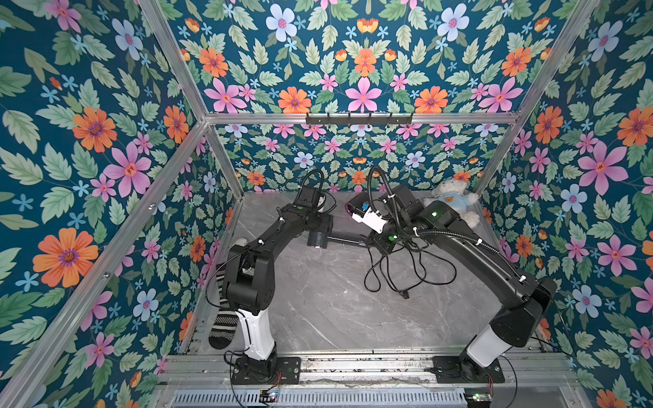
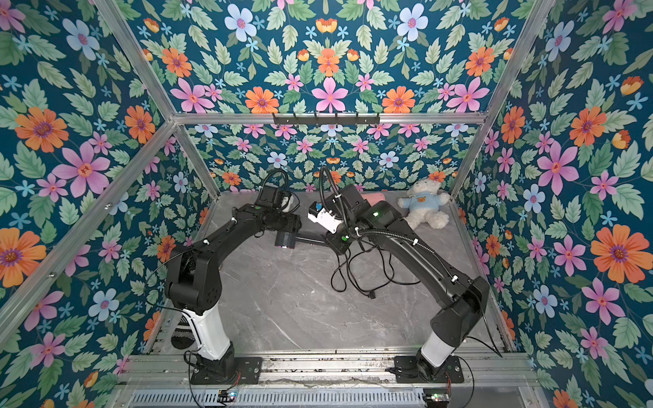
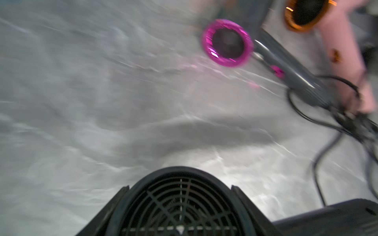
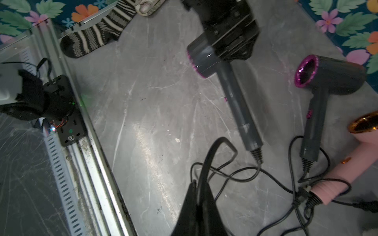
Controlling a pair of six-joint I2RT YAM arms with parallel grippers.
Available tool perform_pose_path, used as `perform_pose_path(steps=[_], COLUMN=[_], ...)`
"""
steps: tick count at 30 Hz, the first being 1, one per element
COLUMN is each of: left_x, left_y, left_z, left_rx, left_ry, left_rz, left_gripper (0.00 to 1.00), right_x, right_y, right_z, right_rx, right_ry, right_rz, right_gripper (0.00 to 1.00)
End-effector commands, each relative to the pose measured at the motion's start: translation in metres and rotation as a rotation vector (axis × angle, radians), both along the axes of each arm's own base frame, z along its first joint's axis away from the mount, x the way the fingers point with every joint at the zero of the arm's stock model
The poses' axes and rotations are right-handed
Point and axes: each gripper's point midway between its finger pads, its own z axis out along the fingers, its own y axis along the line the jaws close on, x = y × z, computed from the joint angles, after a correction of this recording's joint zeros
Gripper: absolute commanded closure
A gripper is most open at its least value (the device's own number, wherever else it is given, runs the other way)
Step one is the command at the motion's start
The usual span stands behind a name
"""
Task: Wrap the cord around the hair dryer
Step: Wrap the power cord around the hair dryer.
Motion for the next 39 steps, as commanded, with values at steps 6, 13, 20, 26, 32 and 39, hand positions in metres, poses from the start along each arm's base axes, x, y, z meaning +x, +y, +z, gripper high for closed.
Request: perform_pose_path(steps=[6, 13, 20, 26, 32, 39], left_x=[-0.035, -0.029, -0.039, -0.061, -0.059, -0.072], left_y=[0.003, 0.068, 0.065, 0.027, 0.008, -0.011], left_z=[-0.028, -0.065, -0.075, -0.055, -0.017, 0.030], left_rx=[0.050, 0.194, 0.196, 0.011, -0.118, -0.260], left_ry=[0.060, 0.123, 0.142, 0.144, 0.067, 0.023], left_rz=[-0.114, 0.112, 0.038, -0.136, -0.156, -0.237], left_gripper=[1.00, 1.00, 1.00, 1.00, 1.00, 1.00], right_x=[0.104, 0.132, 0.144, 0.151, 0.147, 0.137], right_y=[-0.038, -0.071, -0.109, -0.123, -0.118, -0.136], right_z=[0.030, 0.103, 0.152, 0.148, 0.098, 0.039], right_rx=[0.046, 0.036, 0.062, 0.060, 0.017, 0.032], right_ry=[-0.150, -0.303, -0.413, -0.395, -0.247, -0.109], right_rz=[-0.224, -0.341, -0.473, -0.522, -0.506, -0.567], right_gripper=[1.00, 1.00, 1.00, 1.00, 1.00, 1.00])
